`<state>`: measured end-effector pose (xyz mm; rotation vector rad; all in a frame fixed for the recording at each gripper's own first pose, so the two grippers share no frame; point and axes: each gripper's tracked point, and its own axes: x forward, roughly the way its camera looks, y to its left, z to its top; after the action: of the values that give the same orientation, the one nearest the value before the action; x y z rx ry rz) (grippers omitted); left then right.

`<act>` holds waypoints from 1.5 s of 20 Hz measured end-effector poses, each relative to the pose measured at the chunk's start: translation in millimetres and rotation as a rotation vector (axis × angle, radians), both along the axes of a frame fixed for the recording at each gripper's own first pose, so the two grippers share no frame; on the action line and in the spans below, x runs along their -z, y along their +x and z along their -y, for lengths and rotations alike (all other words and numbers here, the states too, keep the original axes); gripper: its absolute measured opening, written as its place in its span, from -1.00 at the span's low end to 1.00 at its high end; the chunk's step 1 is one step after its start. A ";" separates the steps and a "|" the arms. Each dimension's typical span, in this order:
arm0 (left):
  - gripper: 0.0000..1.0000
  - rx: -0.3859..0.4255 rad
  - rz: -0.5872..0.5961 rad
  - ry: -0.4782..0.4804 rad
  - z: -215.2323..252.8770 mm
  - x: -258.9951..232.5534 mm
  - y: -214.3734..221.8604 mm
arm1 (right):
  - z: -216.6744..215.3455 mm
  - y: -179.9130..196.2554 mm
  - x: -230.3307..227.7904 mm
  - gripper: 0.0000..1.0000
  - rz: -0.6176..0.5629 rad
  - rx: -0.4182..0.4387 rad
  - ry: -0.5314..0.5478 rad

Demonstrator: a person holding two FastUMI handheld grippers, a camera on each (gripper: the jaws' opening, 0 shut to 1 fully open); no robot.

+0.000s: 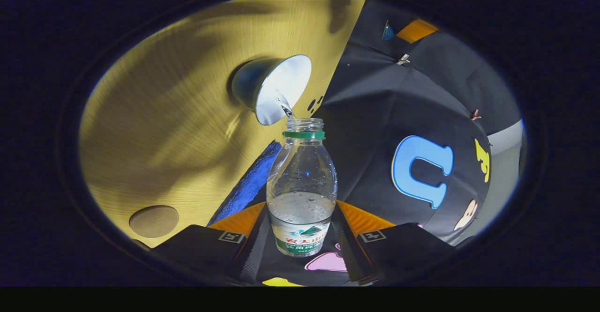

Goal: Open the teacup lid with one hand, grasp the water bottle and pour water into the teacup with the other hand; after pouring, place the water bottle on the coaster and then close the teacup lid.

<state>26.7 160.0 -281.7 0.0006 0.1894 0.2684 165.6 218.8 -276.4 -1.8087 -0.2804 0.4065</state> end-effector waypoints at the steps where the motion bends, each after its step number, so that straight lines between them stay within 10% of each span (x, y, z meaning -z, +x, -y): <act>1: -0.46 -0.002 0.003 -0.004 0.5 -0.3 -1.0 | -2.3 -1.4 -0.9 0.46 0.001 -0.007 -0.006; 19: -0.46 0.011 0.018 -0.025 8.6 3.1 -6.5 | -2.7 -2.2 -11.7 0.46 0.066 -0.070 -0.132; 30: -0.46 -0.015 0.015 0.016 14.0 -7.4 2.4 | -12.8 -16.1 -0.7 0.48 -0.333 0.100 0.620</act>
<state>29.1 145.9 -274.3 0.0134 0.1725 0.2844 149.6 231.6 -275.7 -1.1219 -0.0667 0.4796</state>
